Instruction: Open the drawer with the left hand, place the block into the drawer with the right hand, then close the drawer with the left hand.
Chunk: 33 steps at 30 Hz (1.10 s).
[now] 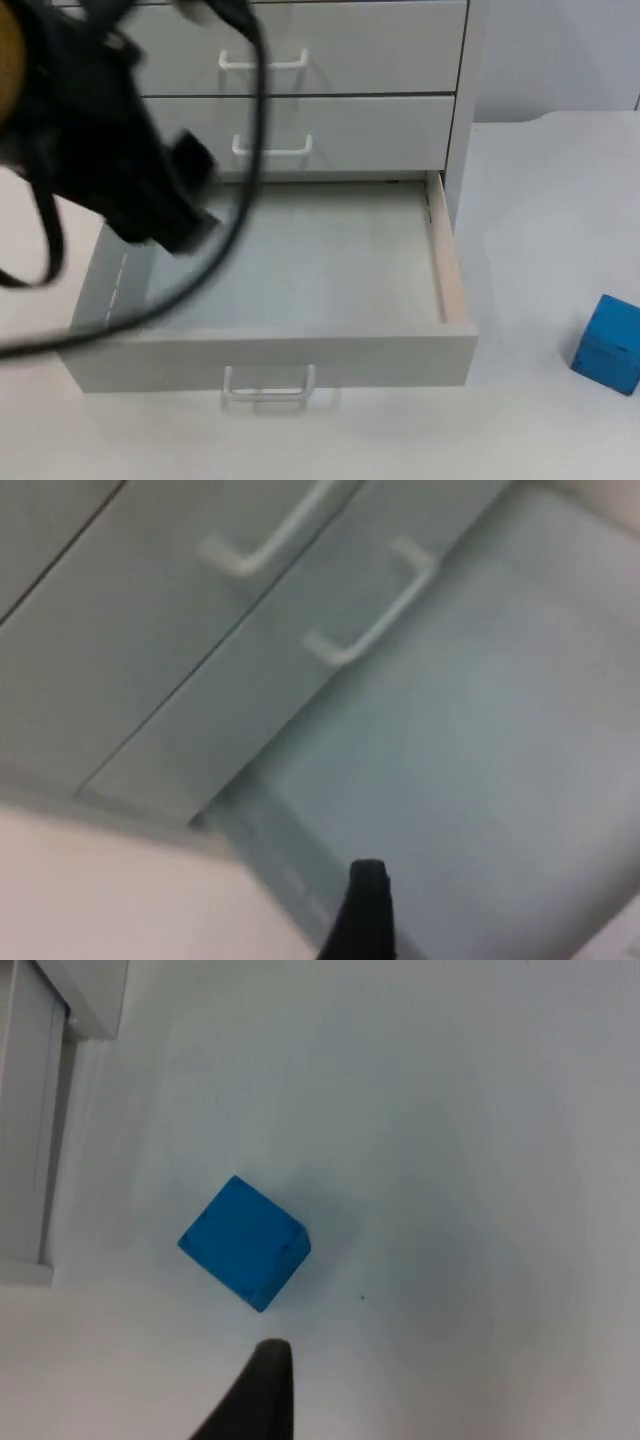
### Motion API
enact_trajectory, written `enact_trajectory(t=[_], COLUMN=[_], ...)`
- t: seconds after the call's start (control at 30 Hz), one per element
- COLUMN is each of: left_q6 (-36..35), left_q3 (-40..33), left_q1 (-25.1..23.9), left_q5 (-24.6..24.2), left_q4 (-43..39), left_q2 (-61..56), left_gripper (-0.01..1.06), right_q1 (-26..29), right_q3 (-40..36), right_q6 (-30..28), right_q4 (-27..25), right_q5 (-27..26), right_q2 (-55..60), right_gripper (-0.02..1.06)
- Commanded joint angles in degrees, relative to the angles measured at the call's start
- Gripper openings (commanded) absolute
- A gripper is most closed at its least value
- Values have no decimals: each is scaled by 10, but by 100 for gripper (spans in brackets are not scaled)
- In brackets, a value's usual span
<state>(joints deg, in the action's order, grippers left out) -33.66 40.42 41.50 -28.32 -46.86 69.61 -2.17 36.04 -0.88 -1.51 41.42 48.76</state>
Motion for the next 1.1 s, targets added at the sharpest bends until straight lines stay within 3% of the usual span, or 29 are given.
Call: enact_trajectory(t=[0.0, 0.17, 0.2, 0.33, 0.4, 0.53, 0.73, 1.07], left_q6=[22, 144, 144, 267, 285, 414, 461, 456], left_q3=[-1, -1, -1, -1, -1, -1, -1, -1], left_q1=[-37, -195, -195, -286, -296, -366, -404, -410], left_q5=[-7, -12, -12, -46, -50, -104, -139, -130], left_q4=[54, 265, 265, 433, 450, 583, 627, 598], left_q2=[-17, -65, -65, -90, -91, -96, -96, -96], left_gripper=[71, 71, 71, 71, 71, 71, 71, 71], right_q1=[2, 2, 2, 2, 2, 2, 2, 2], right_q3=[4, 4, 4, 4, 4, 4, 4, 4], right_q6=[-2, -2, -2, -2, -2, -2, -2, -2], right_q4=[-1, -1, -1, -1, -1, -2, -2, -2], right_q5=[3, 3, 3, 3, 3, 7, 8, 8], right_q2=[0, 0, 0, 0, 0, 0, 0, 0], right_gripper=[105, 105, 105, 105, 105, 105, 105, 105])
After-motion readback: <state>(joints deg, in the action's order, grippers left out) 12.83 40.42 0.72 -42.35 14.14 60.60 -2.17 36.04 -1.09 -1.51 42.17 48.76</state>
